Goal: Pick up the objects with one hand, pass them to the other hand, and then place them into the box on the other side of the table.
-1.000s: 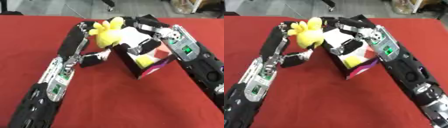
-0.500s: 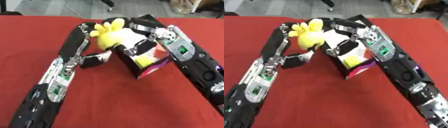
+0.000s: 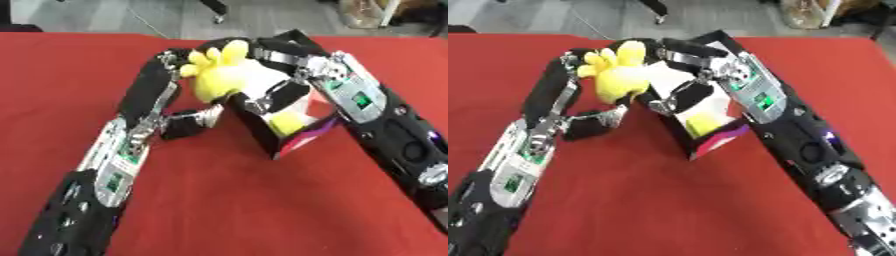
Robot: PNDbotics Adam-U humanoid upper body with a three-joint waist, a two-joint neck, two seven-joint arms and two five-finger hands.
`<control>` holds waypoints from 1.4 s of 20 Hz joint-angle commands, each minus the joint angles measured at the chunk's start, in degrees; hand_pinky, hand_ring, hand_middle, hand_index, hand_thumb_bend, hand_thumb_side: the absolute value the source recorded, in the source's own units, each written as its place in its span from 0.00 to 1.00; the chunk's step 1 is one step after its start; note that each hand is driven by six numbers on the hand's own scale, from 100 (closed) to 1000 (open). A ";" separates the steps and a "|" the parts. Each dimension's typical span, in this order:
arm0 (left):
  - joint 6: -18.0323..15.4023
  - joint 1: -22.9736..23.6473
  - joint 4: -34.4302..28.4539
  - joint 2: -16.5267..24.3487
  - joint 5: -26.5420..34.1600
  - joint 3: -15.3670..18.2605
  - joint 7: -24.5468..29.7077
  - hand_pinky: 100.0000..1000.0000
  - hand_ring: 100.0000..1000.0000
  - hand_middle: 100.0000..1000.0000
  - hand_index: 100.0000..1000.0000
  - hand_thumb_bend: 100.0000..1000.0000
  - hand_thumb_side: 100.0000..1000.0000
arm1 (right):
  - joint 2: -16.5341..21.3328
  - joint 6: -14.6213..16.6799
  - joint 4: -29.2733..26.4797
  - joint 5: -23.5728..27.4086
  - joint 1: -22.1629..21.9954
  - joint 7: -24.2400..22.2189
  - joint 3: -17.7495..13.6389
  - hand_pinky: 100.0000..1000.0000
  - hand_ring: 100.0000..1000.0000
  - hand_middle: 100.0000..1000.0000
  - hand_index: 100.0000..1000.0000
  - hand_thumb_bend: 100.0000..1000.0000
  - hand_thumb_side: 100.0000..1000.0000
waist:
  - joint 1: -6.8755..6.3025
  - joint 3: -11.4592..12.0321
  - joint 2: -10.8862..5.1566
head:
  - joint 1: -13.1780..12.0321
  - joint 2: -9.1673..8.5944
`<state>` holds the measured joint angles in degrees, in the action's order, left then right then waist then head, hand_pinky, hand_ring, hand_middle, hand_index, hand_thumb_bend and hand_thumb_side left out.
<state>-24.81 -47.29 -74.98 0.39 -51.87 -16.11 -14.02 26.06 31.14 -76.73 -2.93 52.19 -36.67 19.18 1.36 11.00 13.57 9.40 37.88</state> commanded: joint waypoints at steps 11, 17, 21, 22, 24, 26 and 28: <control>-0.40 -1.05 -0.10 -0.52 -0.25 -0.07 -0.46 0.68 0.46 0.40 0.49 0.00 0.17 | -0.09 8.58 0.25 5.81 1.05 -15.29 -1.57 1.00 0.98 0.91 0.74 0.00 0.12 | 0.66 -0.03 0.04 | 0.13 -0.75; 1.81 -0.87 0.32 -0.42 -1.79 0.27 -0.54 0.69 0.48 0.41 0.50 0.00 0.10 | -0.03 3.37 0.96 11.00 0.88 -15.29 -1.68 1.00 0.91 0.80 0.67 0.00 0.11 | 0.65 -0.03 0.13 | 0.01 -0.77; 3.92 -0.81 0.62 -0.43 -3.42 0.31 -0.10 0.72 0.51 0.45 0.55 0.00 0.00 | 0.30 0.03 0.88 12.42 0.79 -15.29 -0.90 0.98 0.85 0.72 0.60 0.00 0.12 | 0.65 -0.05 0.17 | 0.04 -0.69; 4.27 -0.81 0.64 -0.45 -3.75 0.29 0.04 0.73 0.52 0.46 0.57 0.00 0.00 | 0.35 -0.87 0.76 12.37 0.78 -15.29 -0.82 0.97 0.83 0.70 0.58 0.00 0.13 | 0.65 -0.08 0.18 | 0.03 -0.70; 4.74 -0.82 0.56 -0.48 -4.24 0.25 0.12 0.74 0.54 0.50 0.60 0.00 0.00 | 0.38 -2.72 0.34 12.40 0.78 -15.29 -0.88 0.96 0.82 0.68 0.56 0.00 0.13 | 0.65 -0.14 0.19 | 0.04 -0.72; 4.95 -0.80 0.42 -0.46 -4.64 0.23 -0.01 0.76 0.57 0.55 0.64 0.00 0.00 | 0.42 -4.54 -0.08 12.70 0.78 -15.29 -1.13 0.95 0.81 0.67 0.55 0.00 0.13 | 0.63 -0.21 0.17 | 0.06 -0.73; 5.25 -0.74 0.25 -0.39 -5.03 0.32 -0.57 0.77 0.63 0.62 0.71 0.09 0.00 | 0.54 -6.39 -0.82 13.22 0.78 -15.29 -1.46 0.94 0.80 0.66 0.54 0.00 0.13 | 0.61 -0.27 0.14 | 0.07 -0.74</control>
<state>-20.50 -47.26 -74.41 -0.63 -56.21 -16.71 -14.38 26.22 20.92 -74.82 8.92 51.92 -46.89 17.49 1.43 10.81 13.89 9.51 37.66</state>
